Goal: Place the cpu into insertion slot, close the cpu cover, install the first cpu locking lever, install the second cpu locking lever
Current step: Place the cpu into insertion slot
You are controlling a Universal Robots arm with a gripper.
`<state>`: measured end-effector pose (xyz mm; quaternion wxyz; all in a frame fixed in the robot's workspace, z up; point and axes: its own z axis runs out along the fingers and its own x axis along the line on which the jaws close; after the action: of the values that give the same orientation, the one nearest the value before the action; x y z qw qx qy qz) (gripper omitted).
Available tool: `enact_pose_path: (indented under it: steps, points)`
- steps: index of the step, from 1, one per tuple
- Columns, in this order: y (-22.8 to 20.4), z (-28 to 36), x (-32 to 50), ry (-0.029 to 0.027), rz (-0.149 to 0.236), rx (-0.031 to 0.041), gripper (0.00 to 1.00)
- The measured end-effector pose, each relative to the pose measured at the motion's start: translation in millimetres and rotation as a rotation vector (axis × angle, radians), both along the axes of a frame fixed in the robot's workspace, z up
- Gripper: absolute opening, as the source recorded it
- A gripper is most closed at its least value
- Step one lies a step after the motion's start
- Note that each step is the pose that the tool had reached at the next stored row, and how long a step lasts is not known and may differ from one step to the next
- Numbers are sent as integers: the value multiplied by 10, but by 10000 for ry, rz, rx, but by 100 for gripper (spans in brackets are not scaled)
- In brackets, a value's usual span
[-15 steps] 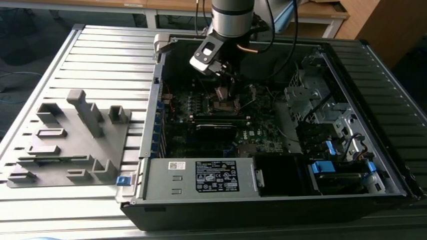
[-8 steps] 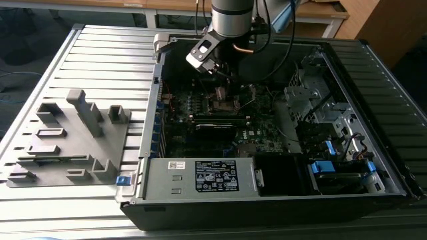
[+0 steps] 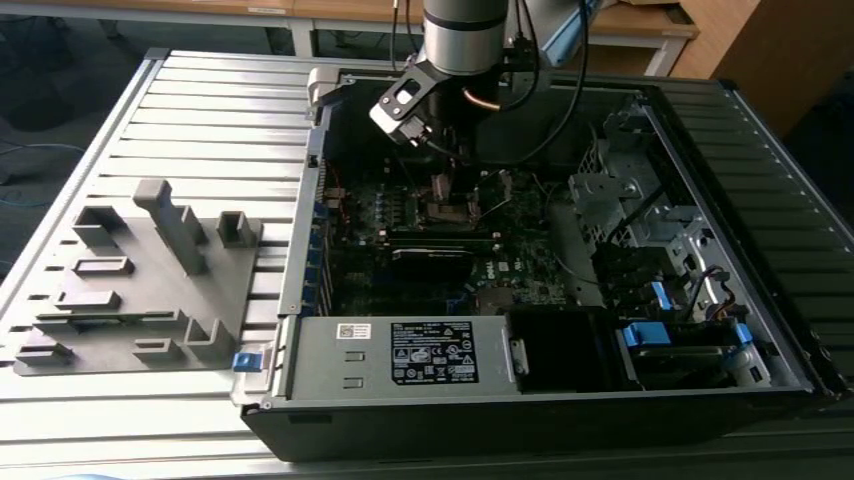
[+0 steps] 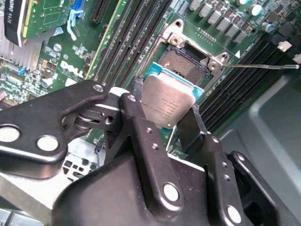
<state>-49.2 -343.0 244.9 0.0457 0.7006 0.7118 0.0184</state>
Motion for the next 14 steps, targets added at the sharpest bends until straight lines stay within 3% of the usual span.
enact_pose_path:
  steps: [1,3,8,12,14]
  points:
    - [0,-1,0,13,-2,0,54]
    - [0,-5,0,134,-1,1,54]
    - [0,-6,-1,175,0,23,54]
    - [0,-18,-3,169,94,427,54]
    - [1,-40,-7,140,106,485,54]
